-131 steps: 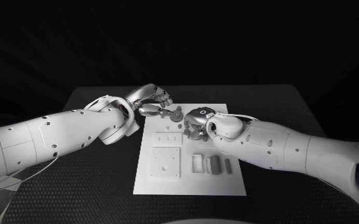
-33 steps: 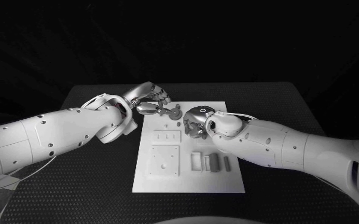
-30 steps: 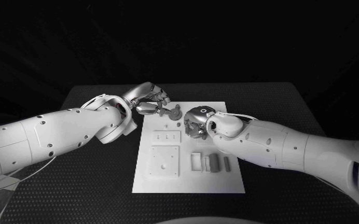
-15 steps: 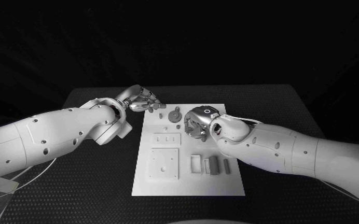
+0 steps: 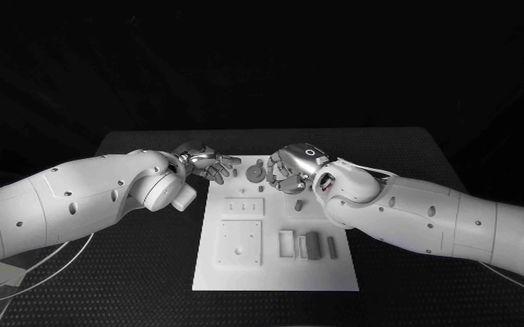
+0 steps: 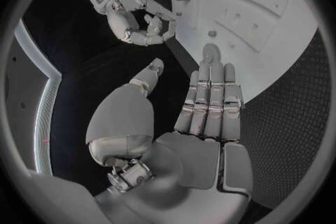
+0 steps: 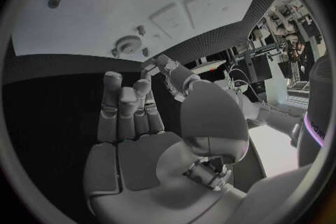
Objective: Assemble the parts on the task board
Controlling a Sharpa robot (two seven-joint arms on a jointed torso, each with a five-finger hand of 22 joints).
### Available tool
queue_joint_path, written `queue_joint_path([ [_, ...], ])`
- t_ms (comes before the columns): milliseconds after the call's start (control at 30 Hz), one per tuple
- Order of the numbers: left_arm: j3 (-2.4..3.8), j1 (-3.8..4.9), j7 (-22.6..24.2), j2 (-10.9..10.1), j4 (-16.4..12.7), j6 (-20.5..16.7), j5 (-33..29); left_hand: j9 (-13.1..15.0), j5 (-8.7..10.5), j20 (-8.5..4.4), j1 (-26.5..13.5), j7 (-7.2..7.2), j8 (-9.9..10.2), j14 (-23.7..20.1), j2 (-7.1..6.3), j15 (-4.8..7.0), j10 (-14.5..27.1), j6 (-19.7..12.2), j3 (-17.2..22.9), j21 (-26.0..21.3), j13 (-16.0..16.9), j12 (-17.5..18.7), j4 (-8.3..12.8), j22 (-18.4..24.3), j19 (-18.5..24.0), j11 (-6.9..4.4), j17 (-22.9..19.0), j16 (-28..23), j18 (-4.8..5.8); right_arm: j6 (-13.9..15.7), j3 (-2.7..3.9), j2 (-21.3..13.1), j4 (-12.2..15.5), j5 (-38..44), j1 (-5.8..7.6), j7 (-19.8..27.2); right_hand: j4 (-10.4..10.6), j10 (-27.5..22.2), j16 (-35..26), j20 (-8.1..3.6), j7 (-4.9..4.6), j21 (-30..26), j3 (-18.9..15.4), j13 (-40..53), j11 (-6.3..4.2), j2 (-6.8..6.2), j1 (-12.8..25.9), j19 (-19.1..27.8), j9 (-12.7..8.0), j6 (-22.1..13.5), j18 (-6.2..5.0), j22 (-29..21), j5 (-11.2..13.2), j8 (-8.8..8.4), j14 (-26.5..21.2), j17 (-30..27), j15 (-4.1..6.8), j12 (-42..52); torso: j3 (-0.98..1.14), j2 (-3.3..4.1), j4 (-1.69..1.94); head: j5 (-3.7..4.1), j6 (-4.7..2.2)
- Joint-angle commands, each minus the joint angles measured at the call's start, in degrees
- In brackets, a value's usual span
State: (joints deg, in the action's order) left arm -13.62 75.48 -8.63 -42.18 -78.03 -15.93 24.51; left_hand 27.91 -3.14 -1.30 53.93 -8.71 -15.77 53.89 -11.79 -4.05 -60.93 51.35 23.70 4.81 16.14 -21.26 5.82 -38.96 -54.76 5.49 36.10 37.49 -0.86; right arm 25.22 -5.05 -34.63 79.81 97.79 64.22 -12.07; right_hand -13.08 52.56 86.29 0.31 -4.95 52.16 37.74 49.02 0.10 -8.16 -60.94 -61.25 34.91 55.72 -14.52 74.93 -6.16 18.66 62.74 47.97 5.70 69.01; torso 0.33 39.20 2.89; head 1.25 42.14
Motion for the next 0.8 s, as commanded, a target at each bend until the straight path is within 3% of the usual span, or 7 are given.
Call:
queue_joint_path([
  [33, 0.02, -0.28, -3.05, 0.7, -0.09, 3.17, -1.56, -0.22, 0.26, 0.21, -0.6, -0.73, 0.63, -0.66, -1.46, -0.11, 0.99, -1.1, 0.67, -0.35, 0.11, 0.57, -1.24, 0.15, 0.5, 0.45, 0.31, -0.3, 0.86, 1.34, 0.54, -0.76, 1.61, -0.4, 0.13, -0.36, 0.4, 0.25, 0.18, 0.03, -1.13, 0.17, 0.05, -0.08, -0.14, -0.5, 0.06, -0.49, 0.08, 1.62, -0.48, 0.68, 0.11, 0.07, 0.05, -0.08, 0.29, -0.25, -0.01, 0.06, 0.02, 0.12, -0.12],
  [100, 0.02, -0.45, -2.57, 1.03, 0.01, 2.41, -3.73, -0.53, 0.28, 0.34, -0.29, -1.1, 1.38, -0.95, -2.43, -0.25, 1.68, -2.69, 1.63, -0.5, 0.2, 0.98, -2.14, 0.16, 0.66, 0.92, 0.62, -0.42, 0.86, 1.76, 0.87, -1.09, 2.4, -1.69, 0.15, -0.52, 0.59, 0.29, 0.16, 0.01, -1.14, 0.16, 0.1, -0.11, -0.15, -0.57, 0.13, -0.54, 0.08, 1.62, -0.48, 0.66, 0.11, 0.05, 0.08, -0.08, 0.3, -0.28, 0.0, 0.05, 0.07, 0.1, -0.2],
  [167, 0.02, -0.48, -1.9, 1.33, -0.13, 1.94, -4.46, -0.63, 0.27, 0.42, 0.33, -0.51, 1.77, -1.06, -2.62, -0.31, 1.65, -3.82, 2.01, -0.55, 0.46, 0.95, -2.36, 0.11, 0.74, 0.92, 0.92, -0.46, 0.86, 1.74, 1.06, -1.2, 3.12, -1.92, 0.16, -0.58, 0.69, 0.31, 0.16, -0.01, -1.14, 0.16, 0.15, -0.14, -0.15, -0.64, 0.15, -0.59, 0.08, 1.59, -0.48, 0.65, 0.11, 0.03, 0.1, -0.09, 0.31, -0.29, 0.01, 0.04, 0.1, 0.08, -0.29],
  [400, 0.02, -0.54, -1.01, 1.9, -1.24, 3.94, -4.58, -0.22, 0.27, 0.58, 0.97, -0.46, 0.98, -1.41, -2.46, -0.46, 1.96, -3.0, 1.88, -0.65, 0.77, 1.1, -2.34, 0.04, 1.03, 0.82, 1.32, -0.64, 0.86, 1.74, 1.18, -0.55, 3.84, -2.11, 0.16, -0.47, 0.81, 0.32, 0.13, -0.07, -1.17, 0.14, 0.26, -0.19, -0.14, -0.78, 0.08, -0.67, 0.05, 1.41, -0.48, 0.63, 0.11, -0.09, 0.12, -0.09, 0.33, -0.35, 0.03, 0.11, 0.21, 0.24, -0.59],
  [500, 0.02, -0.54, -0.55, 1.96, -1.74, 4.73, -4.06, -0.21, 0.3, 0.64, 1.33, 0.49, 1.04, -1.51, -2.88, -0.52, 2.83, -3.48, 1.45, -0.63, 0.79, 1.59, -2.05, -0.06, 1.1, 0.51, 1.62, -0.71, 0.86, 1.65, 1.22, -0.34, 4.0, -2.15, 0.29, -0.5, 0.86, 0.33, 0.12, -0.09, -1.19, 0.13, 0.28, -0.2, -0.13, -0.86, 0.09, -0.69, 0.04, 1.36, -0.48, 0.62, 0.12, -0.13, 0.12, -0.09, 0.33, -0.36, 0.02, 0.08, 0.14, 0.47, -0.72],
  [800, 0.03, -0.58, 0.1, 2.14, -2.58, 5.89, -4.29, 0.13, 0.31, 1.16, 0.45, 1.37, 0.47, -2.98, -2.96, -1.15, 3.02, -3.21, 0.84, -0.94, 1.19, 1.81, -3.23, -0.12, 2.36, -0.24, 2.09, -1.52, 0.86, 1.07, 1.22, 0.34, 3.86, -2.3, 0.36, -0.29, 0.9, 0.32, 0.1, -0.11, -1.2, 0.11, 0.32, -0.22, -0.12, -0.93, 0.06, -0.71, 0.03, 1.3, -0.48, 0.61, 0.12, -0.17, 0.12, -0.09, 0.32, -0.39, -0.02, 0.07, 0.17, 0.56, -0.41],
])
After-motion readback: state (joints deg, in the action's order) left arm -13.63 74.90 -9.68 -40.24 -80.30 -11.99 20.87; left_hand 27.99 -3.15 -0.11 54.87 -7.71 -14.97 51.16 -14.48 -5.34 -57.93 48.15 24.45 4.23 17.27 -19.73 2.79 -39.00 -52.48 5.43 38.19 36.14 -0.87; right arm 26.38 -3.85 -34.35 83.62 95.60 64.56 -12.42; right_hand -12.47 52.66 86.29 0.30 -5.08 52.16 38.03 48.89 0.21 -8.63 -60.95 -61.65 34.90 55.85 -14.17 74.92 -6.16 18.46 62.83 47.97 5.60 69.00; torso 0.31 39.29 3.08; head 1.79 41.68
